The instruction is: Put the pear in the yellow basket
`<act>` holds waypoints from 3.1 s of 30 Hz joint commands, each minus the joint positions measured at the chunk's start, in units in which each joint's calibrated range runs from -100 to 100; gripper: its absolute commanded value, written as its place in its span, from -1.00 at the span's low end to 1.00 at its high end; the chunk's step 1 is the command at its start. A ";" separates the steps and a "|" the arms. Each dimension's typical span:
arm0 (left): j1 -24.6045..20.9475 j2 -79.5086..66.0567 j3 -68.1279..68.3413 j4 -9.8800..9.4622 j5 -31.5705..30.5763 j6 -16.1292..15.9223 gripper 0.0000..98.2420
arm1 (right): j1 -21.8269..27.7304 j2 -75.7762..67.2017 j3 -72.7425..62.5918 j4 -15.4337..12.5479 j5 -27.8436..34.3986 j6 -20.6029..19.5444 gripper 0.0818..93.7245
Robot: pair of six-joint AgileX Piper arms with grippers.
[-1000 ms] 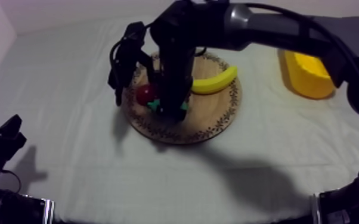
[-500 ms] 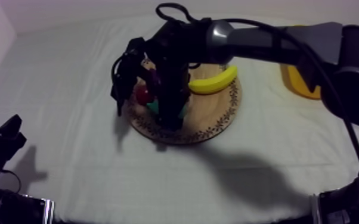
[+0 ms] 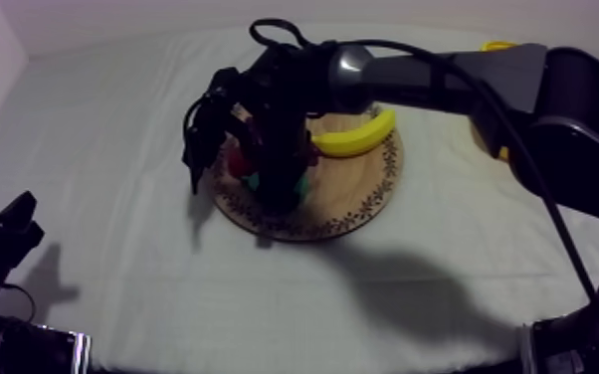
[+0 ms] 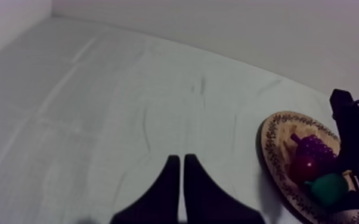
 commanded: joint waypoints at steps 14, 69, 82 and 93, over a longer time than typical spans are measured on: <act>0.01 0.02 -0.02 -0.03 0.00 -0.01 -1.00 | 0.29 -9.77 2.60 0.30 1.57 -0.45 0.03; 0.01 0.02 -0.02 -0.03 0.00 -0.01 -1.00 | 37.27 -34.75 10.43 0.18 6.89 -5.53 -0.05; 0.01 0.02 -0.02 -0.03 0.00 -0.01 -1.00 | 41.81 -25.92 12.57 0.82 1.38 -5.31 -0.05; 0.01 0.02 -0.02 -0.03 0.00 -0.01 -1.00 | 41.99 -21.08 15.65 0.92 -2.19 -5.12 0.41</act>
